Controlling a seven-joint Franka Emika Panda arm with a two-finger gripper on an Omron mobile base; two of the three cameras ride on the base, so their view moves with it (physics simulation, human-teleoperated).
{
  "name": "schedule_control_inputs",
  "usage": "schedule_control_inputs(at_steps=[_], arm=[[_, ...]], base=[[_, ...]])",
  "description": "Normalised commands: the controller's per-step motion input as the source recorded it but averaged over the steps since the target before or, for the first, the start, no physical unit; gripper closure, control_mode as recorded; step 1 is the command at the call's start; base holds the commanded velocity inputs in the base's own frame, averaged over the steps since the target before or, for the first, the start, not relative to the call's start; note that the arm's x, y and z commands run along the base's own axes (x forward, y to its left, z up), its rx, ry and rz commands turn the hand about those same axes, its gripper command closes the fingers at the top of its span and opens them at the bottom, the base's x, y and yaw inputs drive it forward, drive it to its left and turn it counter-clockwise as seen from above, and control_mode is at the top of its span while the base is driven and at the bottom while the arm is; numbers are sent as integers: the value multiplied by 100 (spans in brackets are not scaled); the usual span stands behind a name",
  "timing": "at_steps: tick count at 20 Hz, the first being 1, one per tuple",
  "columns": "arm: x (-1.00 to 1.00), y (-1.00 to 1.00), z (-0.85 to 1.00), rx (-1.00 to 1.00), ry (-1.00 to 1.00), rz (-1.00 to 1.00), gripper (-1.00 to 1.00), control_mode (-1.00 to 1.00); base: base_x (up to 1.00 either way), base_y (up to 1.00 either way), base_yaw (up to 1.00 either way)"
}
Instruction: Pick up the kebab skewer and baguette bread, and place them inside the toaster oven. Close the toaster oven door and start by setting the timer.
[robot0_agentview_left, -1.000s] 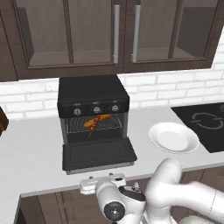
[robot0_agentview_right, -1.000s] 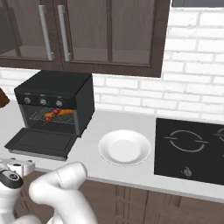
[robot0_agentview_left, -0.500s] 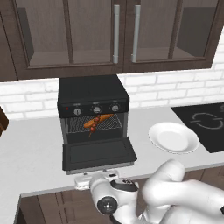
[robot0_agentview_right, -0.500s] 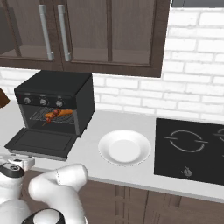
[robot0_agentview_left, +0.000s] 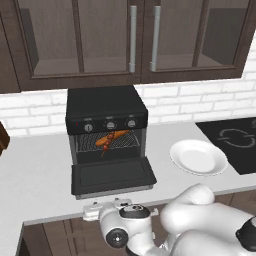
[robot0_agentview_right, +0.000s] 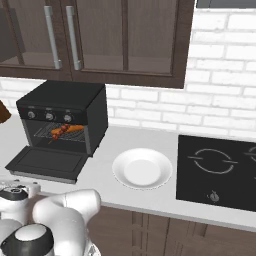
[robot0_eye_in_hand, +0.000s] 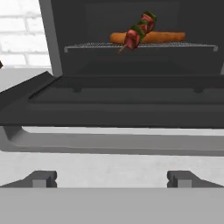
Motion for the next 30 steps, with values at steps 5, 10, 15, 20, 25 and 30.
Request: schedule_control_inputs(at_steps=[5,10,15,20,25,30], arm=[[34,0,-16,0,-2,0,-100,-100],[38,1,-16,0,-1,0,-100,-100],[5,2,-28,0,0,0,-100,-100],[0,6,-28,0,0,0,-100,-100],[-1,1,-45,0,0,0,-100,-100],[2,0,-33,1,0,0,-100,-100]], base=[[0,0,0],[0,0,0],[0,0,0],[0,0,0],[0,0,0],[0,0,0]])
